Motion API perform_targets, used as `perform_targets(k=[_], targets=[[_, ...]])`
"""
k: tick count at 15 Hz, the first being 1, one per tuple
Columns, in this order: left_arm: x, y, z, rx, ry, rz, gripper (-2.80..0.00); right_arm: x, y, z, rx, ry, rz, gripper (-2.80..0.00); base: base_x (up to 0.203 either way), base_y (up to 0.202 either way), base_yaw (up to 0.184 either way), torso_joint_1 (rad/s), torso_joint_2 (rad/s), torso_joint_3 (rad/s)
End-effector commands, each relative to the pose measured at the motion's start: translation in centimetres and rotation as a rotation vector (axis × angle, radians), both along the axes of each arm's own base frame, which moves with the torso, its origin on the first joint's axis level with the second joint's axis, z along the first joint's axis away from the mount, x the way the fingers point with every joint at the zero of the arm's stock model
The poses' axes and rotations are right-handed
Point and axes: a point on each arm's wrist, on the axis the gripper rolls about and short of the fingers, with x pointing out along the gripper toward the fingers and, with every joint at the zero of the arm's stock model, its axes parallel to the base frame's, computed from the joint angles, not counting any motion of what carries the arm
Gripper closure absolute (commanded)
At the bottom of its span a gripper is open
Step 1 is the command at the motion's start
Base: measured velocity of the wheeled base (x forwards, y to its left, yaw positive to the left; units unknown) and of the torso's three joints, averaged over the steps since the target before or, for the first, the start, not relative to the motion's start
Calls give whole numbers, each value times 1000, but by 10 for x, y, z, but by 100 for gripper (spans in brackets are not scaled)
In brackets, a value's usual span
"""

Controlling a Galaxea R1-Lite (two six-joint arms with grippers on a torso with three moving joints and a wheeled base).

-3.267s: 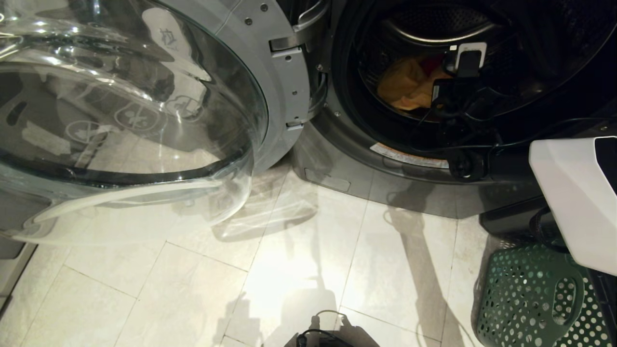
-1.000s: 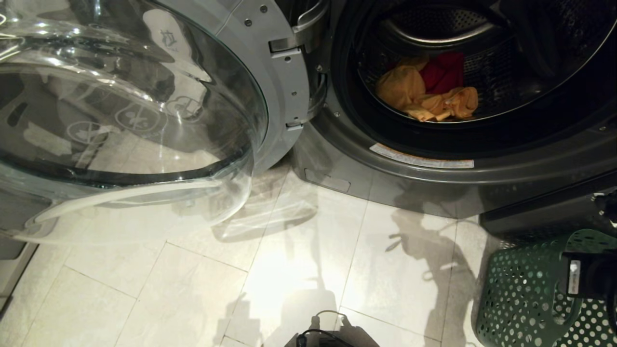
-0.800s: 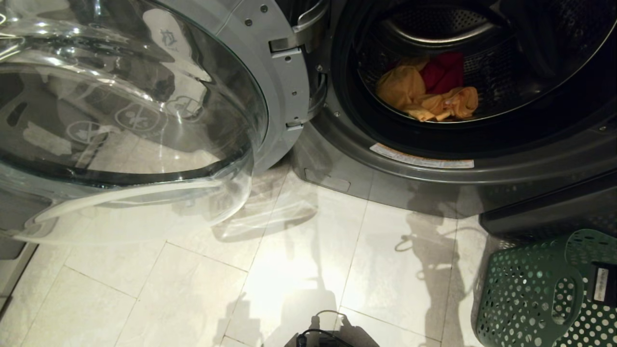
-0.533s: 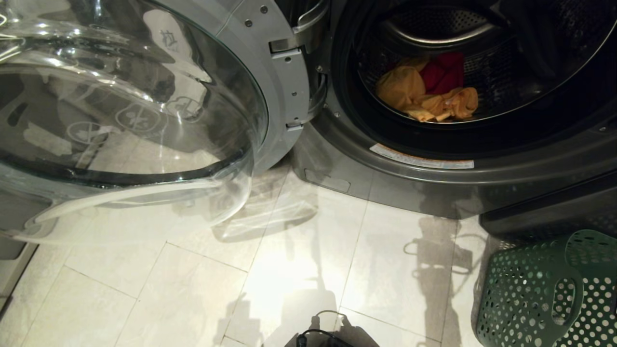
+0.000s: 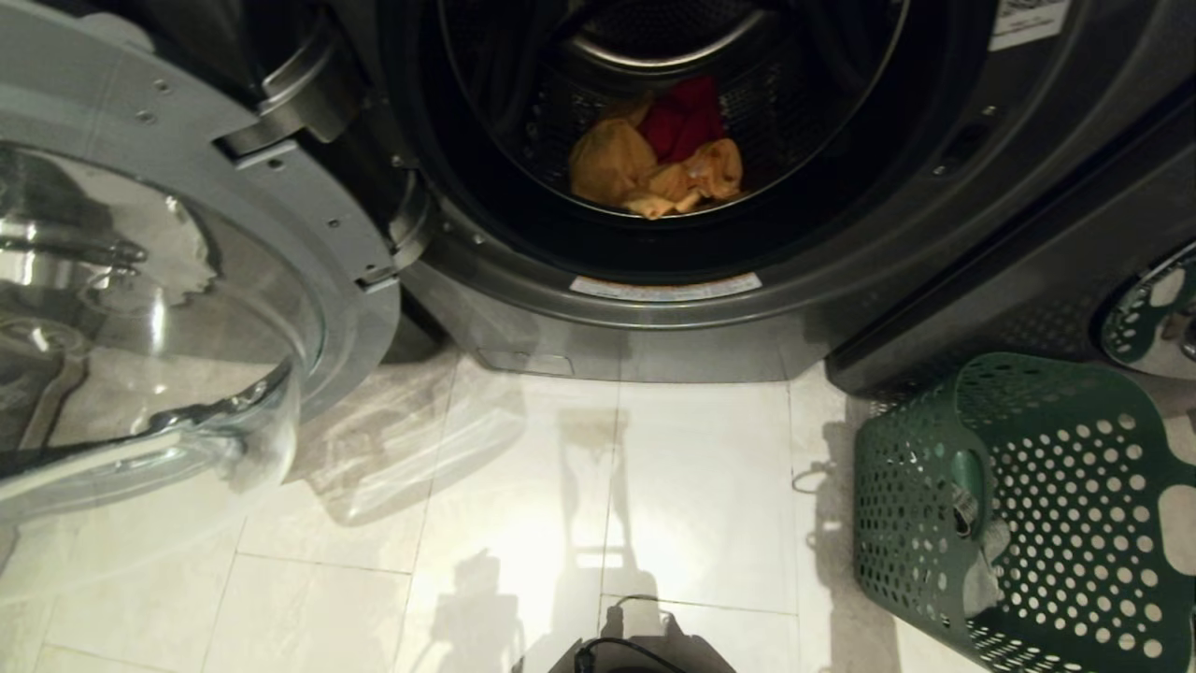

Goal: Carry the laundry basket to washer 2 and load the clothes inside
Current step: Place the clothes into the washing machine

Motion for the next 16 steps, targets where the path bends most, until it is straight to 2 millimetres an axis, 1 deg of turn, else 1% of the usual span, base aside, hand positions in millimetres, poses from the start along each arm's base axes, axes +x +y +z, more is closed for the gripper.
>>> perform_targets(k=[1, 7, 9, 11, 13, 16], targets=[[0, 0, 0, 0, 2, 0, 0, 0, 0, 0, 1, -1, 0, 0, 0, 11, -178, 2, 4, 9], [0, 0, 0, 0, 2, 0, 0, 2, 1, -3, 26, 7, 42, 0, 0, 8, -176, 2, 2, 2], [0, 0, 0, 0, 2, 0, 0, 3, 2, -2, 71, -10, 104, 0, 0, 10, -167, 1, 1, 0], [0, 0, 0, 0, 1, 0, 0, 8, 4, -2, 134, -46, 204, 0, 3, 3, -111, 1, -5, 7], [0, 0, 0, 0, 2, 0, 0, 22, 4, -2, 199, -111, 312, 0, 0, 0, 0, 0, 0, 0], [0, 0, 0, 3, 0, -1, 0, 55, 0, -12, 238, -165, 360, 0, 0, 0, 0, 0, 0, 0]])
